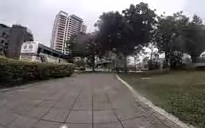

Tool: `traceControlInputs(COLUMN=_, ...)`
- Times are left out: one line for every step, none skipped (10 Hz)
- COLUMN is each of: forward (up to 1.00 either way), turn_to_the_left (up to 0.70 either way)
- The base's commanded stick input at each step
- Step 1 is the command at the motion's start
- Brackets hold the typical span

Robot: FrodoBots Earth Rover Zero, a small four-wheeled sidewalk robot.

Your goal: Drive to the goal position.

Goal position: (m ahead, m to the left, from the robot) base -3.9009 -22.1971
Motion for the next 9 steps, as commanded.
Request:
traceControlInputs(forward=1.0, turn_to_the_left=0.0)
traceControlInputs(forward=1.0, turn_to_the_left=0.0)
traceControlInputs(forward=1.0, turn_to_the_left=0.22)
traceControlInputs(forward=1.0, turn_to_the_left=0.39)
traceControlInputs(forward=1.0, turn_to_the_left=0.12)
traceControlInputs(forward=1.0, turn_to_the_left=0.01)
traceControlInputs(forward=1.0, turn_to_the_left=0.0)
traceControlInputs(forward=1.0, turn_to_the_left=0.0)
traceControlInputs(forward=1.0, turn_to_the_left=0.0)
